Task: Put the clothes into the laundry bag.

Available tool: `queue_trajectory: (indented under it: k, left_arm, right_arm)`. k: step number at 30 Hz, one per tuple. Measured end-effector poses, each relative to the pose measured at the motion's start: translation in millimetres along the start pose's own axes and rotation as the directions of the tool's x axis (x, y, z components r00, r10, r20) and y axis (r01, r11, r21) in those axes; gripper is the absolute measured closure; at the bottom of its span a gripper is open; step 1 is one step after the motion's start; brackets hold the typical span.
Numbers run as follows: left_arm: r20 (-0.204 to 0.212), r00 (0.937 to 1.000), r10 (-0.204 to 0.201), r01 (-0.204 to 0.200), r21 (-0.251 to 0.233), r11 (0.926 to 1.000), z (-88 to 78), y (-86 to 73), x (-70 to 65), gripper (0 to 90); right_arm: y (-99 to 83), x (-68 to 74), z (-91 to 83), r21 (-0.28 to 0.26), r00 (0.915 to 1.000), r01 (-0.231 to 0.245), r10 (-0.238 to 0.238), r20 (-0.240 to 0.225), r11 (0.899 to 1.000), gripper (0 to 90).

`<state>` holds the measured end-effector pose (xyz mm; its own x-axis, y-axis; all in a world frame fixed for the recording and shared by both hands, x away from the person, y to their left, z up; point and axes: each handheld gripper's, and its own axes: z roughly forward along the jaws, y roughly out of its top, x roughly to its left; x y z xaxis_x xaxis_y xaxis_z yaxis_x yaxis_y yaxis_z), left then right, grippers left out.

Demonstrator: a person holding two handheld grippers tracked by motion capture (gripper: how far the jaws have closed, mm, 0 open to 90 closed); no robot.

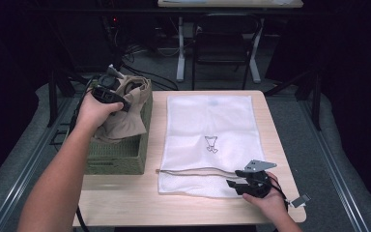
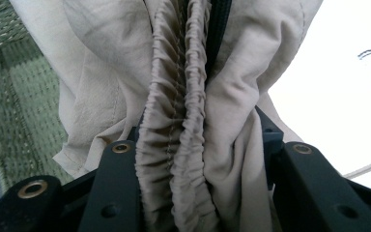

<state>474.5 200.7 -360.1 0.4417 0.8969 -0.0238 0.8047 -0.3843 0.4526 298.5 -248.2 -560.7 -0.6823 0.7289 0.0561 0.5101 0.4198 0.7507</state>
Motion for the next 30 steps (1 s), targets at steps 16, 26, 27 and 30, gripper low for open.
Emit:
queue_trajectory:
  k: [16, 26, 27, 30]
  left_arm:
    - [0.036, 0.9957, 0.086, -0.086, -0.003, 0.9963, -2.0, 0.3, -27.8, 59.5]
    - [0.069, 0.9861, 0.151, -0.151, -0.001, 0.9885, 0.4, 3.7, -53.2, 59.5]
    - [0.069, 0.9861, 0.151, -0.151, -0.001, 0.9885, 0.4, 3.7, -53.2, 59.5]
    - [0.078, 0.9831, 0.166, -0.166, 0.000, 0.9861, 2.0, 4.3, -61.1, 59.5]
  right_arm:
    - [0.3, 0.1, -0.2, -0.005, 1.0000, 0.003, -0.003, 0.001, 1.000, 46.0]
    - [0.6, -0.7, -0.3, -0.009, 0.9999, 0.013, -0.013, 0.003, 1.000, 46.0]
    - [0.6, -0.7, -0.3, -0.009, 0.9999, 0.013, -0.013, 0.003, 1.000, 46.0]
    - [0.6, -0.5, -0.4, -0.011, 0.9999, 0.013, -0.013, 0.004, 1.000, 46.0]
